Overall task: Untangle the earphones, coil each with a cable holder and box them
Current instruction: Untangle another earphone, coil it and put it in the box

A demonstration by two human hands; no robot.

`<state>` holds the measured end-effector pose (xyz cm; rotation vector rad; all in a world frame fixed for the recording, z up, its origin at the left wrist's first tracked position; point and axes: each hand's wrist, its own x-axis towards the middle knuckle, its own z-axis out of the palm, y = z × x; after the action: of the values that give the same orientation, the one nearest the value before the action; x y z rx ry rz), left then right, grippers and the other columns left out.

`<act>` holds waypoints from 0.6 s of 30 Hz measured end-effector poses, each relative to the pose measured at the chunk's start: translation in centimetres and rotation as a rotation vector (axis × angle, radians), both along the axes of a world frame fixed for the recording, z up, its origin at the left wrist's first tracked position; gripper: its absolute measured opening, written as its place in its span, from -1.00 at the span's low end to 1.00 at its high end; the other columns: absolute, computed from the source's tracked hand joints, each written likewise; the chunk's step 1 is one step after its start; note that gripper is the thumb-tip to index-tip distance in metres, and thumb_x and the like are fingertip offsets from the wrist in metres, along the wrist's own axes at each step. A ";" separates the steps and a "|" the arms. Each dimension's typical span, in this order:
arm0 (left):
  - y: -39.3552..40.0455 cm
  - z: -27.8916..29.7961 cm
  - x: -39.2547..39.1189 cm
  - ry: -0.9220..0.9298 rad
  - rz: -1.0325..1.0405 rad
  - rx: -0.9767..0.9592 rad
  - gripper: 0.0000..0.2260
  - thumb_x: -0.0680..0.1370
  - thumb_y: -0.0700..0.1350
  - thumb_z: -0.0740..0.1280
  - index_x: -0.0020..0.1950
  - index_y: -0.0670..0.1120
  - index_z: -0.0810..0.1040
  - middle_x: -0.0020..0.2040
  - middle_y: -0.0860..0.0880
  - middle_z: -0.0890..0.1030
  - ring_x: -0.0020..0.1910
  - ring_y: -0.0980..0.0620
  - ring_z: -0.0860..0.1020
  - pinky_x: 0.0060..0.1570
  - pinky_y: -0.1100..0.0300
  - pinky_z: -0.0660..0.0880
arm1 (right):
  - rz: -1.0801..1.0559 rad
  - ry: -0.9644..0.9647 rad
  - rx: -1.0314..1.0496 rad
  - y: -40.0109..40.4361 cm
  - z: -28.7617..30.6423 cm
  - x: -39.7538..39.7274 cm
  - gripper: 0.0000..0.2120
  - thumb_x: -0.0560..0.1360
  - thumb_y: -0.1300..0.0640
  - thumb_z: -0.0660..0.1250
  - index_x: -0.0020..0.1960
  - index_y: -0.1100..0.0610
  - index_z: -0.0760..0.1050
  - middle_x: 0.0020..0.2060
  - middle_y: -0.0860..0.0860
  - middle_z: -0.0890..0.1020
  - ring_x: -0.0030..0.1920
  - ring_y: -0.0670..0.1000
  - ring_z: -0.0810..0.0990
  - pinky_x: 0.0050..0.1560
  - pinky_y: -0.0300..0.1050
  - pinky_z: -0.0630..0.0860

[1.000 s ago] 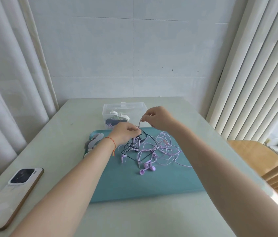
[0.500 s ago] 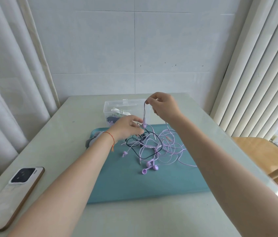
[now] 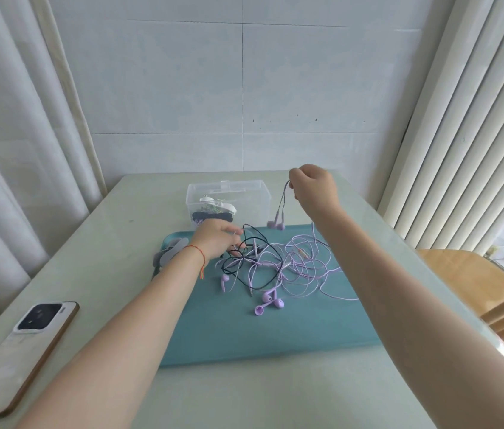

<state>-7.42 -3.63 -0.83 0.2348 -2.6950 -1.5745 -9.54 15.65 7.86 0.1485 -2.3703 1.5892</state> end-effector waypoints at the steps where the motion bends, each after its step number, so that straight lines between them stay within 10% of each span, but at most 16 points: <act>1: 0.0 0.1 0.0 -0.002 0.006 -0.040 -0.76 0.46 -0.26 0.40 0.09 -0.06 0.65 0.00 0.11 0.62 0.04 0.07 0.61 0.22 0.13 0.47 | 0.017 -0.008 -0.004 0.2 0.2 0.0 -0.78 0.34 0.10 0.16 -0.28 0.26 0.45 -0.44 0.05 0.40 -0.37 0.00 0.30 -0.32 -0.16 0.23; 5: 0.9 0.9 0.2 0.008 -0.003 -0.129 -0.61 0.48 -0.20 0.33 0.32 -0.07 0.51 0.20 -0.03 0.56 0.20 0.00 0.51 0.15 0.23 0.37 | 0.113 -0.094 0.034 0.5 1.0 0.5 -0.83 0.39 0.18 0.18 -0.35 0.14 0.46 -0.52 -0.02 0.43 -0.48 0.03 0.32 -0.54 -0.32 0.25; 11: 3.4 5.1 1.3 0.217 -0.117 0.376 -0.73 0.46 0.01 0.26 0.08 0.01 0.64 0.09 0.01 0.66 0.11 0.09 0.58 0.10 0.10 0.45 | 0.350 -0.146 0.158 0.1 1.3 0.8 -0.86 0.44 0.19 0.27 -0.23 0.16 0.58 -0.47 0.03 0.40 -0.48 -0.02 0.29 -0.48 -0.25 0.20; 14: 4.8 5.5 1.3 0.202 -0.184 0.522 -0.76 0.62 -0.07 0.16 0.00 -0.16 0.56 -0.26 -0.10 0.64 -0.24 -0.12 0.58 -0.30 0.12 0.43 | 0.366 -0.133 0.194 -0.1 0.9 0.5 -0.86 0.47 0.10 0.36 -0.24 0.10 0.61 -0.51 -0.04 0.39 -0.46 -0.01 0.31 -0.44 -0.21 0.25; 18: 4.9 4.3 1.1 0.069 -0.178 0.573 -0.73 0.67 -0.07 0.10 -0.13 -0.12 0.49 -0.46 0.03 0.17 -0.56 0.09 0.13 -0.53 0.27 0.28 | 0.301 -0.106 0.219 -0.1 -0.3 -0.2 -0.81 0.48 0.03 0.40 -0.29 0.06 0.58 -0.53 -0.04 0.34 -0.45 0.01 0.28 -0.44 -0.22 0.22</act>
<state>-6.28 1.25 3.50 -0.0619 -2.1991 -2.3277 -9.72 15.58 7.60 0.4987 -2.7056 1.4843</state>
